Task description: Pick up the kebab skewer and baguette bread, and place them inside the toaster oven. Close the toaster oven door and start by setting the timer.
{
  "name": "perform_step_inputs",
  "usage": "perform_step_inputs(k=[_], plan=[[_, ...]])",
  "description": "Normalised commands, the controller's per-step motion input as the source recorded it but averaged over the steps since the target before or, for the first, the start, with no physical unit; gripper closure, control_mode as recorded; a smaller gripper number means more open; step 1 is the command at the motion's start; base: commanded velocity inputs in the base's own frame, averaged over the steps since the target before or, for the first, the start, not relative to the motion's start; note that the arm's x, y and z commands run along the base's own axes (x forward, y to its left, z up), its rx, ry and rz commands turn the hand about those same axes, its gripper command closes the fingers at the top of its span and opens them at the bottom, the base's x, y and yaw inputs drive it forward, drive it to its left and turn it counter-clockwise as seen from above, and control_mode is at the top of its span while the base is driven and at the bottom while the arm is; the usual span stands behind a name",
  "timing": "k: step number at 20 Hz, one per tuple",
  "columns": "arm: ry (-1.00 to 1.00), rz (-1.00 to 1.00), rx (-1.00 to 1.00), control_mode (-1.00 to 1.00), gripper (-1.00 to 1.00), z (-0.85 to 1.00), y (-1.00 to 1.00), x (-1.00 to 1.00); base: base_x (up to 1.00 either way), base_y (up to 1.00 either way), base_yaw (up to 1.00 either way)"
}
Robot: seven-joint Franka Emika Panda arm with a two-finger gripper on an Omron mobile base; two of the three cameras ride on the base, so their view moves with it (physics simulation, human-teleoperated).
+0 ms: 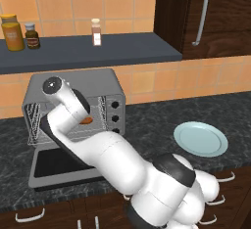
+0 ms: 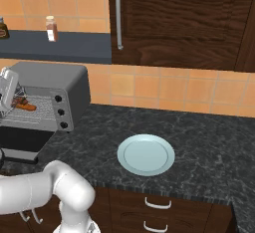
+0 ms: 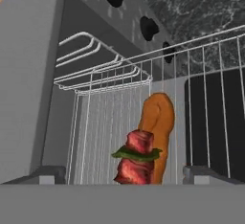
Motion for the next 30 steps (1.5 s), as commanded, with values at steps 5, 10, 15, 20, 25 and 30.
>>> perform_step_inputs(k=[5,10,15,20,25,30], plan=[[0.00,0.00,0.00,-1.00,-1.00,0.01,0.00,-0.76,0.00,0.00,0.00],[0.00,0.09,-0.05,-1.00,-1.00,0.00,-0.06,-0.48,0.00,0.00,0.00],[0.05,0.71,-0.23,-1.00,-1.00,-0.26,-0.31,-0.24,0.00,0.00,0.00],[0.15,0.74,-0.26,-1.00,-1.00,-0.31,0.01,0.00,0.00,0.00,0.00],[0.22,0.44,-0.50,-1.00,-1.00,-0.28,0.24,0.00,0.00,0.00,0.00],[0.09,0.18,-0.51,-1.00,-1.00,-0.08,0.22,-0.06,0.00,0.00,0.00]])
